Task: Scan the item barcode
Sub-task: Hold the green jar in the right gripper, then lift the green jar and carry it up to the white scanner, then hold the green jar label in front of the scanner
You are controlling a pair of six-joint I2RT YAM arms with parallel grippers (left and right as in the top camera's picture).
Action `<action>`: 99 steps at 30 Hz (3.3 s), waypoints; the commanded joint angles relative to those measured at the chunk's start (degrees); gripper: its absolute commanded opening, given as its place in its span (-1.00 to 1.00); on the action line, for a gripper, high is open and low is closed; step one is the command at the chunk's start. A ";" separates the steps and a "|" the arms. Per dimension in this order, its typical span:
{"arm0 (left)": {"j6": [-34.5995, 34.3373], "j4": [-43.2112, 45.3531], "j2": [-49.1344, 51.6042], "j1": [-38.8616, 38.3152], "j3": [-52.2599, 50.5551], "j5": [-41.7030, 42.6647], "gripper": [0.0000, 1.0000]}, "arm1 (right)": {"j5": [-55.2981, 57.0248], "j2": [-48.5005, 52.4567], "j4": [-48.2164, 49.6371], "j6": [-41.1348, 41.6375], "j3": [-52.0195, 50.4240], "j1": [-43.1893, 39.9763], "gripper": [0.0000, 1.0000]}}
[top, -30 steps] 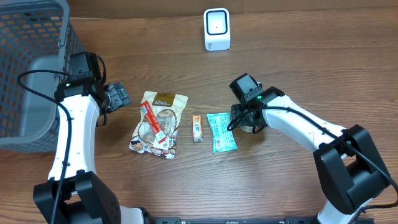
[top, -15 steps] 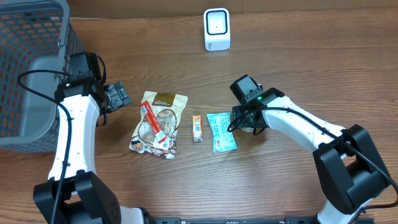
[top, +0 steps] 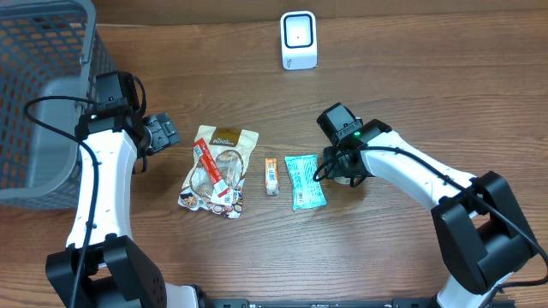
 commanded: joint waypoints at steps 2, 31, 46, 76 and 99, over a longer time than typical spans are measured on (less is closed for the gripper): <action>0.66 -0.09 -0.48 -0.13 0.33 -0.79 1.00 | 0.37 -1.25 -2.40 -1.77 5.92 -0.22 -0.03; 0.66 -0.09 -0.48 -0.13 0.33 -0.79 0.99 | -15.72 -11.17 -23.93 -12.96 37.31 -4.04 -0.15; 0.66 -0.09 -0.48 -0.13 0.33 -0.79 1.00 | -12.74 5.01 -4.57 -13.88 43.74 -6.08 -0.17; 0.66 -0.09 -0.48 -0.13 0.33 -0.79 1.00 | 3.80 32.63 38.07 -15.65 58.80 -6.43 -0.69; 0.66 -0.09 -0.48 -0.13 0.33 -0.79 1.00 | 4.52 41.97 53.70 -13.86 58.80 -7.67 -0.93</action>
